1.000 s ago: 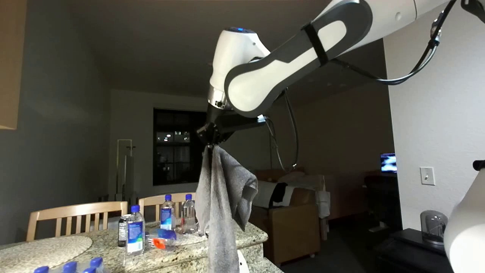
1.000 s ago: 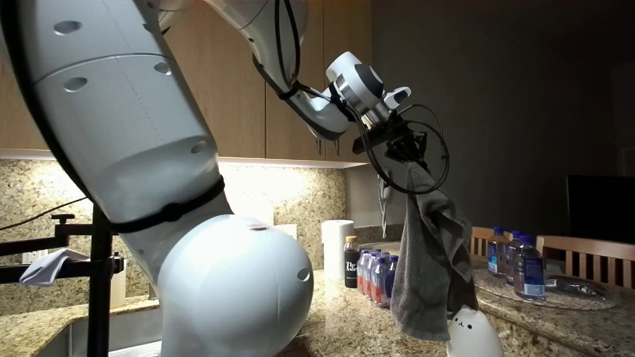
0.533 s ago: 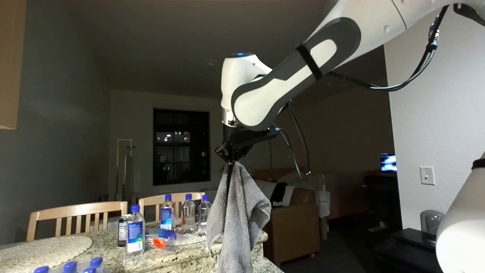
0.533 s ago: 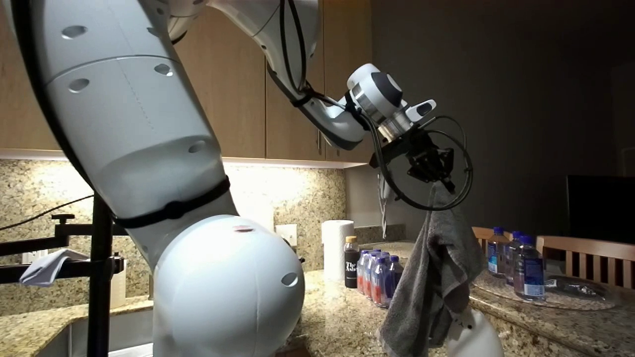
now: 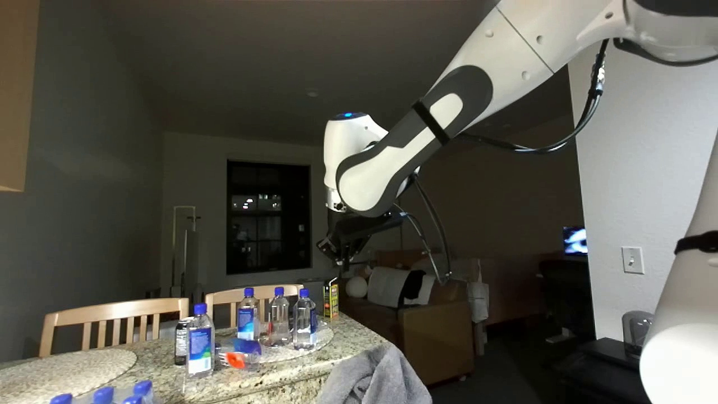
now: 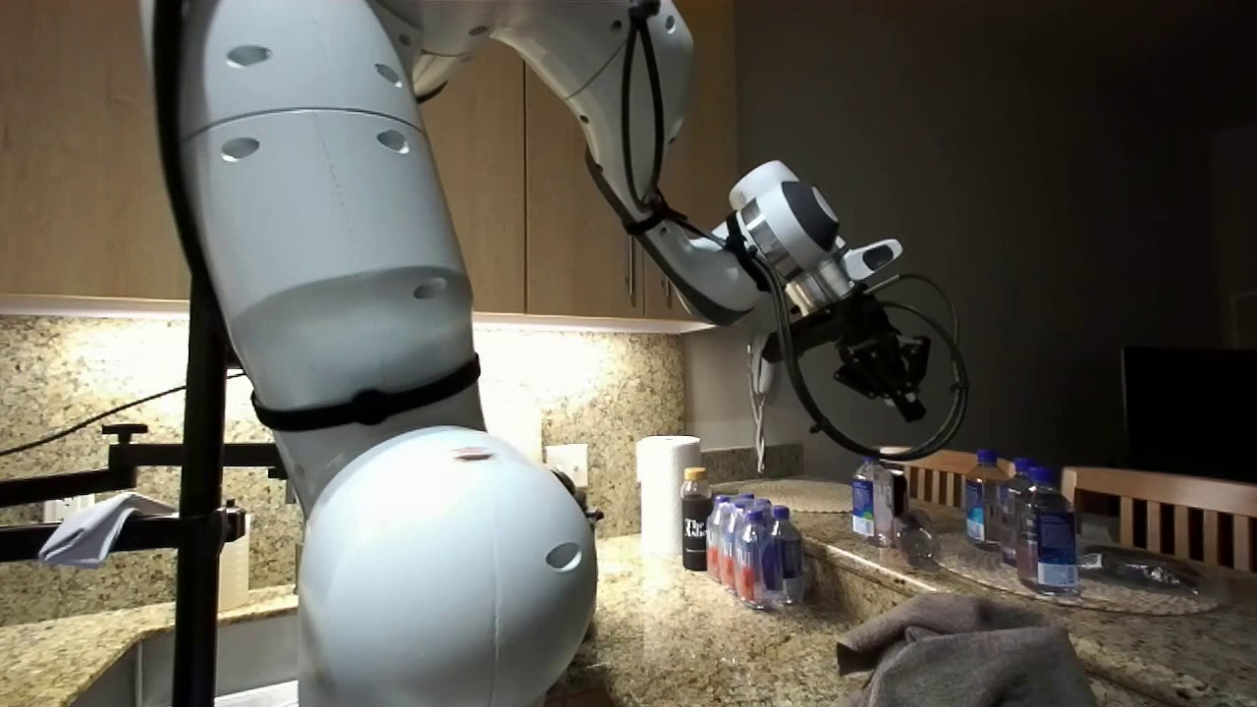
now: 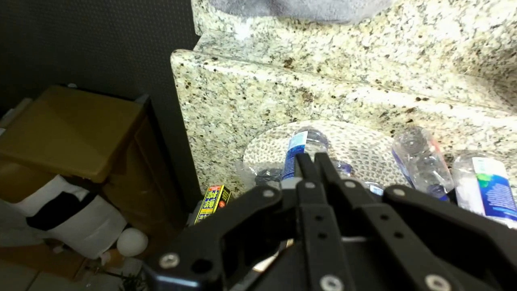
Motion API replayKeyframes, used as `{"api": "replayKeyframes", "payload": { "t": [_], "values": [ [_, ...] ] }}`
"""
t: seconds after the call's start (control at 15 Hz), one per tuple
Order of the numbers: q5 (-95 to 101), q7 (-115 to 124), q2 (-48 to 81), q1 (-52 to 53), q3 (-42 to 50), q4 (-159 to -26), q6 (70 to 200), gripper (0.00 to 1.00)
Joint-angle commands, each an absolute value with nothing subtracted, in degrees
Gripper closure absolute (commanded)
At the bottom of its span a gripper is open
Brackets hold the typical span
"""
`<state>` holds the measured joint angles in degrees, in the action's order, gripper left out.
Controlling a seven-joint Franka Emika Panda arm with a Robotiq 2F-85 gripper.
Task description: Move the grey towel to the right
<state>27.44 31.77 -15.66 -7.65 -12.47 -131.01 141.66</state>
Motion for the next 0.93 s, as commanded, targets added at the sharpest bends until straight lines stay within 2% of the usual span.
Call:
{"api": "replayKeyframes", "payload": {
  "t": [0.0, 0.4, 0.8, 0.87],
  "values": [
    [27.2, 31.2, -7.9, -6.7, -10.7, -125.1, 144.4, 0.93],
    [26.2, 28.8, 0.3, -3.2, -6.2, -117.7, 152.2, 0.93],
    [23.2, 24.6, -1.5, -2.6, -6.9, -123.1, 161.3, 0.92],
    [22.7, 22.8, -1.7, -2.7, -6.9, -123.6, 161.7, 0.67]
  ]
}}
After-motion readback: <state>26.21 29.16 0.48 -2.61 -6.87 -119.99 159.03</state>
